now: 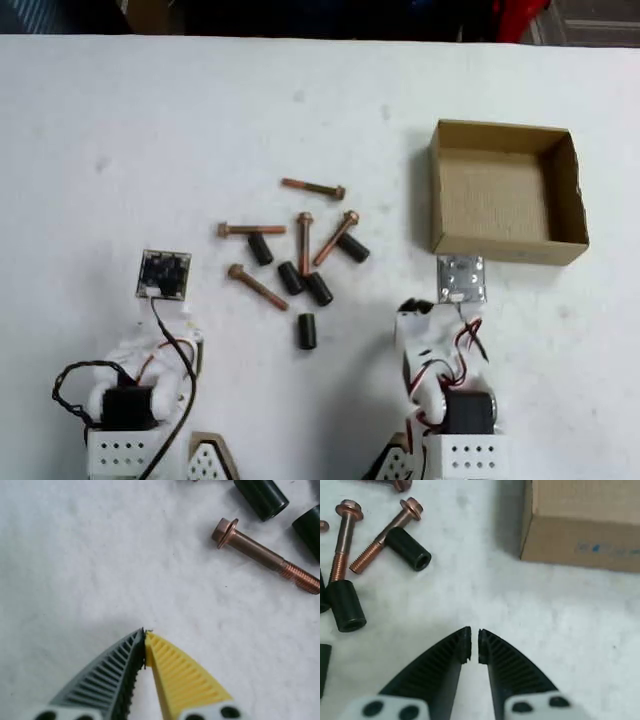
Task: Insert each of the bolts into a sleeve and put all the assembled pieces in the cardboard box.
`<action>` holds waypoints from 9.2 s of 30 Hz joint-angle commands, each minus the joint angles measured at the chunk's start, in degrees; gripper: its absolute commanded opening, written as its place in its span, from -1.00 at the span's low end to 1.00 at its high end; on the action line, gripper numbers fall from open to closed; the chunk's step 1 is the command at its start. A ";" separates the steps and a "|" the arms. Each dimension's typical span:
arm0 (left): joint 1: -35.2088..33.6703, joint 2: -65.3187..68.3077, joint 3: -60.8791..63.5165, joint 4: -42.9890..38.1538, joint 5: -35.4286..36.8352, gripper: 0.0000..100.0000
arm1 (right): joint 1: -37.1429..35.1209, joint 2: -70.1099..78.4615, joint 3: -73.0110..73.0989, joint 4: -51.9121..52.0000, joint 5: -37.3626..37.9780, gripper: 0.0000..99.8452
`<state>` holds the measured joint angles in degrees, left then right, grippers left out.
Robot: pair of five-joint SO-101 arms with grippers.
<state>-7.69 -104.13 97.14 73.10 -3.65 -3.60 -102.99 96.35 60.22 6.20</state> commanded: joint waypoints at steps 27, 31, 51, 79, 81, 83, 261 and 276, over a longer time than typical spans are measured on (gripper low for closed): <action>0.31 -0.57 -0.18 0.62 0.44 -0.95 | -5.32 24.57 -41.23 1.19 24.97 -0.96; 0.31 -0.57 -0.18 0.62 0.44 -0.95 | -7.43 40.92 -49.41 1.19 24.70 -0.96; 0.31 -0.57 -0.18 0.62 0.44 -0.95 | -12.53 97.98 -81.76 8.40 25.14 -0.71; 0.31 -0.57 -0.18 0.62 0.44 -0.95 | -16.40 123.56 -89.93 5.32 42.02 -0.69; 0.31 -0.57 -0.18 0.62 0.44 -0.95 | -14.99 124.00 -89.93 4.88 42.02 -0.69; 0.31 -0.57 -0.18 0.62 0.44 -0.95 | -14.11 124.18 -89.76 4.79 42.02 -0.69; 21.58 103.69 -91.34 3.16 -18.20 -0.95 | 1.63 4.35 0.70 -28.18 -3.96 -0.97; 30.46 132.97 -119.12 9.85 -13.10 -0.80 | 1.63 4.35 0.70 -28.00 -3.87 -0.97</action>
<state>21.14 25.71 -14.95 82.15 -17.45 -2.64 -97.98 96.35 33.67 2.86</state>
